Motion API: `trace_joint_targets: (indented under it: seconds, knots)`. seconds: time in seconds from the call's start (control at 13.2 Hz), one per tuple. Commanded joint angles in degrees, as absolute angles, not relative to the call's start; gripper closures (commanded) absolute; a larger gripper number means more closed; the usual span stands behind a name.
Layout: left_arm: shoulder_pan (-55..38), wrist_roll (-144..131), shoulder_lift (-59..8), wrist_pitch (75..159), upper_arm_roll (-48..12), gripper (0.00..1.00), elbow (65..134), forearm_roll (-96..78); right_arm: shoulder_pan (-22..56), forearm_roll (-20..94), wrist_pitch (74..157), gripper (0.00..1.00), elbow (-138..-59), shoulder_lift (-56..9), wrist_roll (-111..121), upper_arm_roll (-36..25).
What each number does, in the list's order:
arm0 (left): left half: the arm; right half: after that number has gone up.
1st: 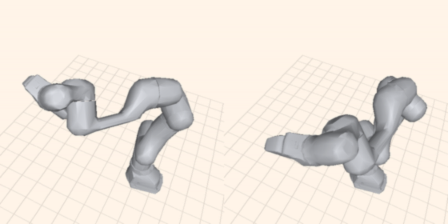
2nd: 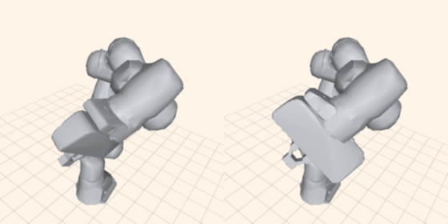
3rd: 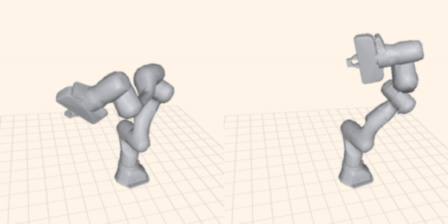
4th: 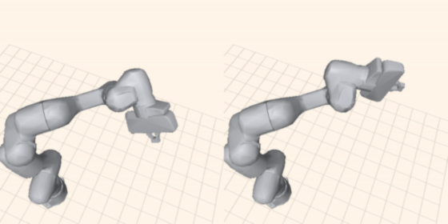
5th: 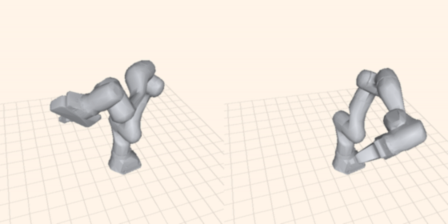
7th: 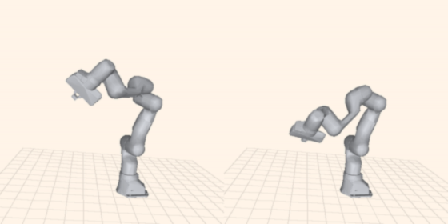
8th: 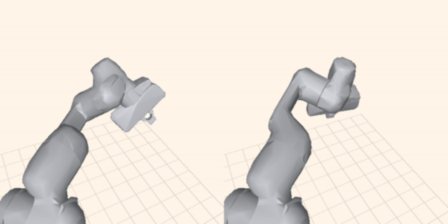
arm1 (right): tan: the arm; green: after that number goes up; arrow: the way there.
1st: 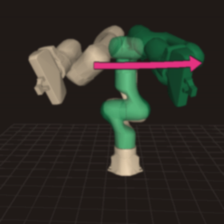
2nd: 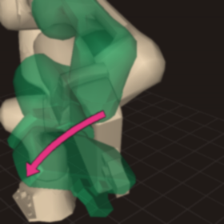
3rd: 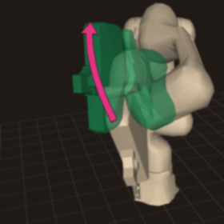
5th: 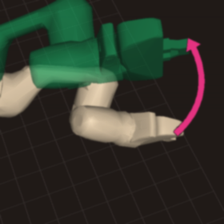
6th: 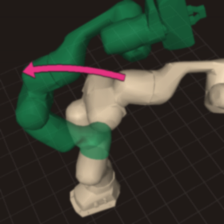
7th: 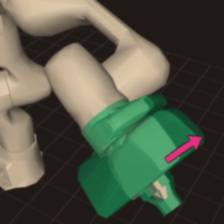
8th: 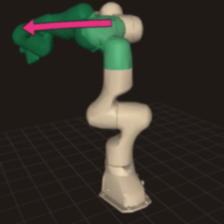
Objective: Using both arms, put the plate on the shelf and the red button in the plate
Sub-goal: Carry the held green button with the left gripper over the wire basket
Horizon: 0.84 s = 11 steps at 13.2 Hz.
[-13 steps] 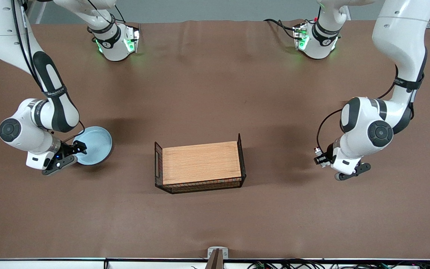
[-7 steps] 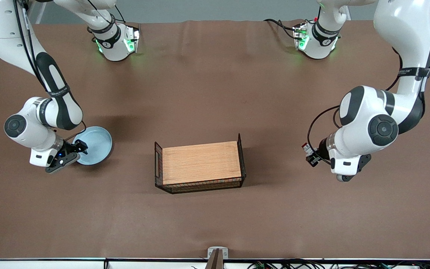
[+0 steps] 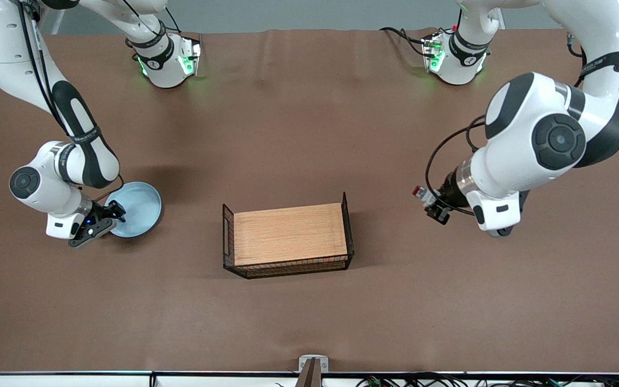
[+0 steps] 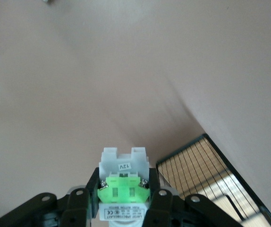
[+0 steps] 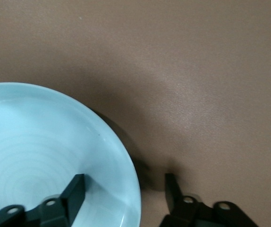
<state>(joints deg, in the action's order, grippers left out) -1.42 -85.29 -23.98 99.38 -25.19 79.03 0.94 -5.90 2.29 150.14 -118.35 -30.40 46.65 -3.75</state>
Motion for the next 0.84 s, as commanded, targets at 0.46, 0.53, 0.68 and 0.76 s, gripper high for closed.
trace_joint_targets:
  seconds: [0.46, 0.53, 0.68, 0.76]
  knots:
    - [-5.2, -114.2, -23.9, 98.1, -29.4, 1.00, 72.1, 1.1, -7.2, 3.3, 146.9, 0.79, -117.4, -29.6, 48.3, -2.5]
    - [-6.0, -116.6, -24.2, 98.4, -29.2, 1.00, 72.0, 1.3, -7.3, 3.3, 146.9, 0.89, -117.4, -29.6, 48.5, -2.5]
    - [-7.5, -120.1, -25.8, 98.6, -28.8, 1.00, 69.5, 1.8, -7.4, 3.3, 147.0, 0.96, -117.4, -29.7, 48.5, -2.5]
    - [-8.9, -121.9, -26.8, 98.7, -28.0, 1.00, 68.6, 2.3, -7.5, 3.3, 146.9, 0.99, -117.4, -29.7, 48.4, -2.5]
